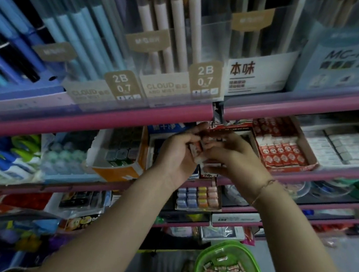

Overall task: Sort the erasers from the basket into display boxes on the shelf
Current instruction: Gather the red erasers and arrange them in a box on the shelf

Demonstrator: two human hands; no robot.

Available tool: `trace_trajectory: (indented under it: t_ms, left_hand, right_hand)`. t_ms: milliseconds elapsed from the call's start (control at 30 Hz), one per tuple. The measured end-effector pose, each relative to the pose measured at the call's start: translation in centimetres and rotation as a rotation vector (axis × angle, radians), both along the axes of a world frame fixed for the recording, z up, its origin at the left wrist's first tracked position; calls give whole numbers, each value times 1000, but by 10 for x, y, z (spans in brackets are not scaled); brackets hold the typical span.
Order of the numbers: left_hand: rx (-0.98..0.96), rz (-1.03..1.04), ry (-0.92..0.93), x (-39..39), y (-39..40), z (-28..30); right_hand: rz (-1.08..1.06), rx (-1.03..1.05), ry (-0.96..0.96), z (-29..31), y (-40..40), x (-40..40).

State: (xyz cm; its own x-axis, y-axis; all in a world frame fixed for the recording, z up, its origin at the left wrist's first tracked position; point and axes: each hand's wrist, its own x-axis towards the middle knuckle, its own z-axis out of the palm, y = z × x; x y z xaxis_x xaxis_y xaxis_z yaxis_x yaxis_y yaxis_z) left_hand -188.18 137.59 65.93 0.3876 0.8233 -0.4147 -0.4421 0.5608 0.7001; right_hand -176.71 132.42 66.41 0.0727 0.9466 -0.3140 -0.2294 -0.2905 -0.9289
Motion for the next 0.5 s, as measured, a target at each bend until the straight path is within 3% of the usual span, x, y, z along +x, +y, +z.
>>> trace_trajectory:
  t_ms: [100, 233, 400, 500]
  left_hand:
    - [94, 14, 19, 3, -6, -2]
    - [244, -20, 247, -2, -10, -7]
    - [428, -182, 570, -15, -12, -15]
    - [419, -232, 603, -15, -15, -21]
  right_hand:
    - [-142, 29, -59, -6, 1, -4]
    - [-262, 24, -28, -15, 0, 3]
    - [-516, 55, 231, -23, 3, 11]
    - [-447, 54, 200, -28, 3, 10]
